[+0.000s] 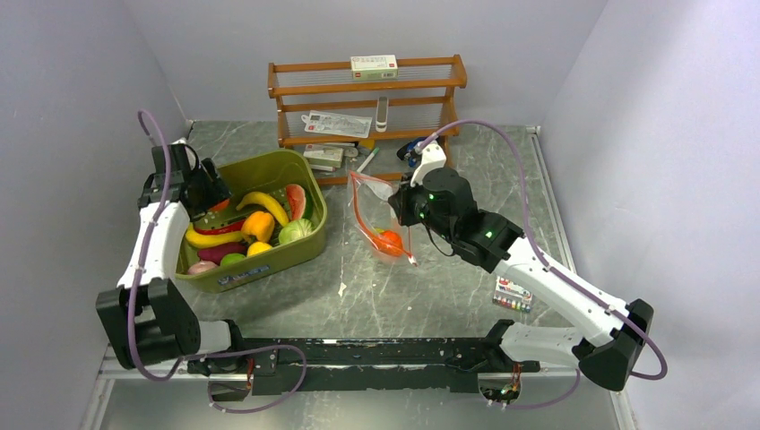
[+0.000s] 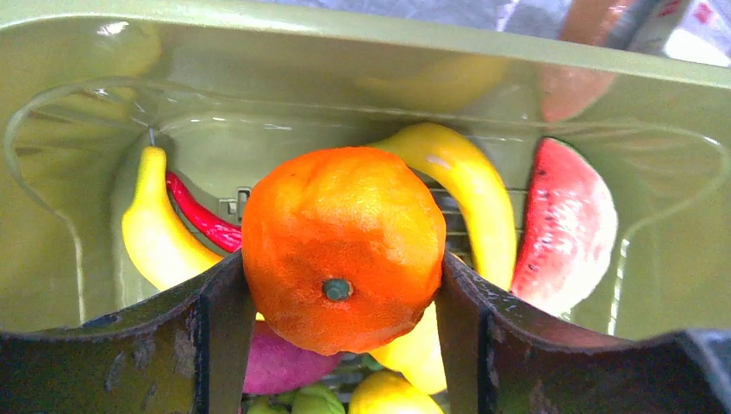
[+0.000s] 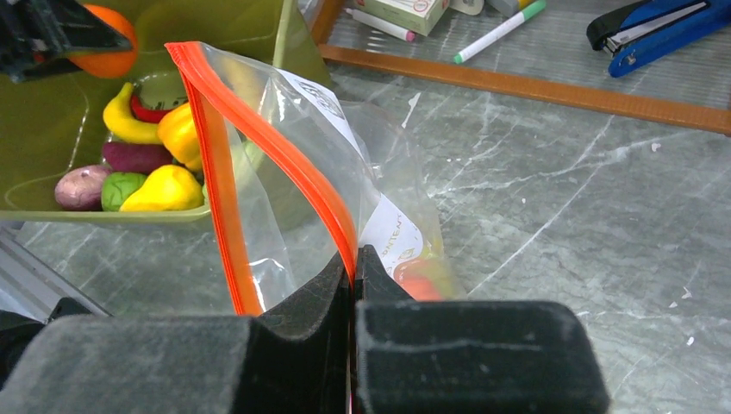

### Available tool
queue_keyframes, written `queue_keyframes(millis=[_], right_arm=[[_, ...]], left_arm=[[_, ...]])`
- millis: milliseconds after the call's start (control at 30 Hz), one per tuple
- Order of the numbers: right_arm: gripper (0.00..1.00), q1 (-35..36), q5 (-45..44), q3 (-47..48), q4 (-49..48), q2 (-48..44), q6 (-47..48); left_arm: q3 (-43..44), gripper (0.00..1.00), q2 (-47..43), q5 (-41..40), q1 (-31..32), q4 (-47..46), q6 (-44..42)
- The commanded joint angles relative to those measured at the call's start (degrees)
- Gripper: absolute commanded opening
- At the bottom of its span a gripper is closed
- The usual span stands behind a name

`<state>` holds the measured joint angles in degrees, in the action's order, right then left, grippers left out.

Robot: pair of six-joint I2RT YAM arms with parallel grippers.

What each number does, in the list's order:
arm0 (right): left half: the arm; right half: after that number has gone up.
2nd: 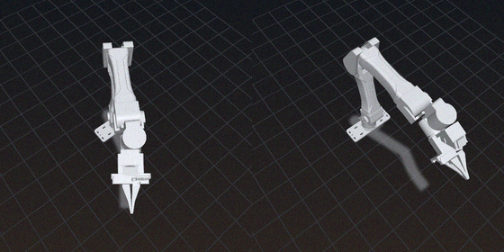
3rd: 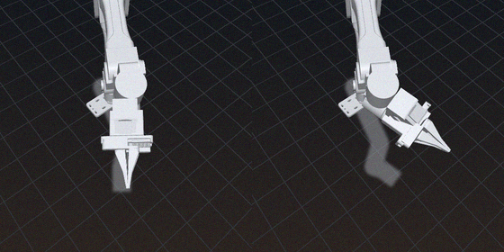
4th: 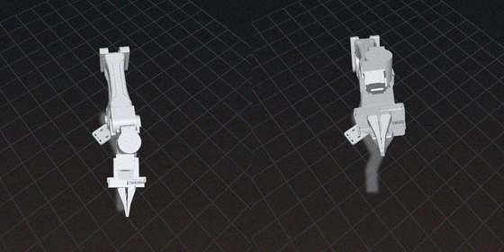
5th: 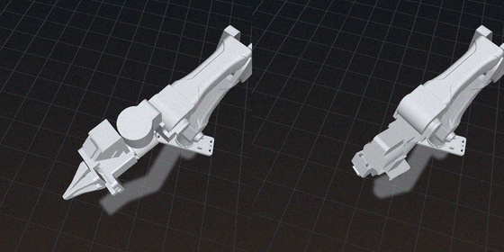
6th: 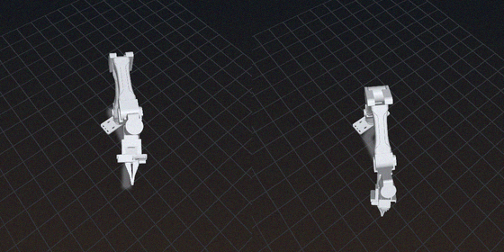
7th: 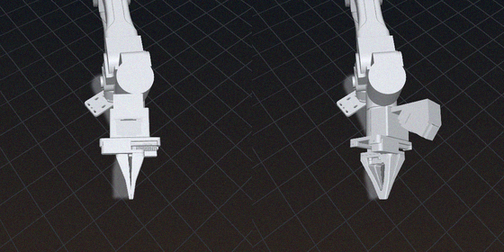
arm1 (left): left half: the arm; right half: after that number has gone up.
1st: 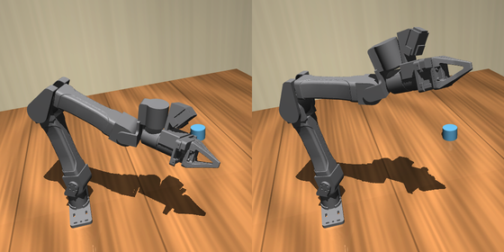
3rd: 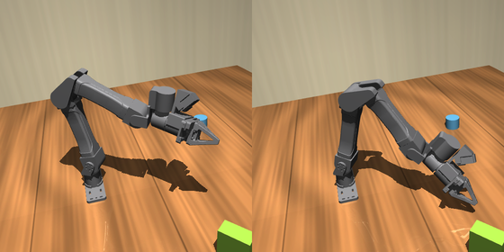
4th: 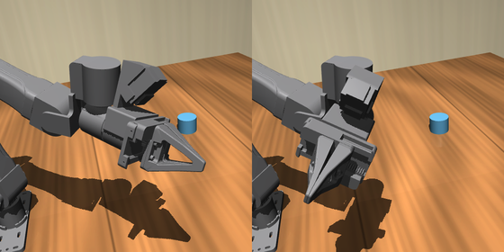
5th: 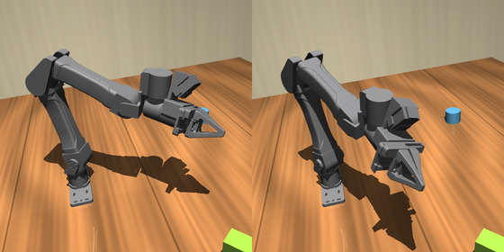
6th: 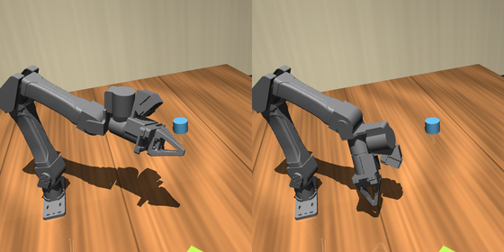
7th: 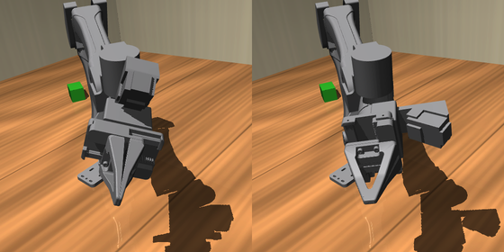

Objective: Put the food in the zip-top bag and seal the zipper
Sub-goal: Pick up the fake vegetable from the bin.

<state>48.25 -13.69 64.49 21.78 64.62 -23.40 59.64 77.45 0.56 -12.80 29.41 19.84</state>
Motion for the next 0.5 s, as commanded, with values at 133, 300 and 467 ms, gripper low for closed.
queue_keyframes(millis=[133, 300, 467], right_arm=[[0.00, -0.2, -2.0, 1.5, 2.5, 0.9, 0.9], [0.00, -0.2, -3.7, 1.4, 3.6, 1.4, 0.7], [0.00, -0.2, -2.0, 1.8, 3.4, 3.0, -0.1]], left_arm=[[1.0, 0.44, -9.6, 12.8, 0.4, 3.5, -1.5], [-0.2, 0.44, -15.4, 23.2, 0.5, 4.2, -1.0], [-0.4, 0.45, -18.3, 33.5, 1.4, 5.7, -0.7]])
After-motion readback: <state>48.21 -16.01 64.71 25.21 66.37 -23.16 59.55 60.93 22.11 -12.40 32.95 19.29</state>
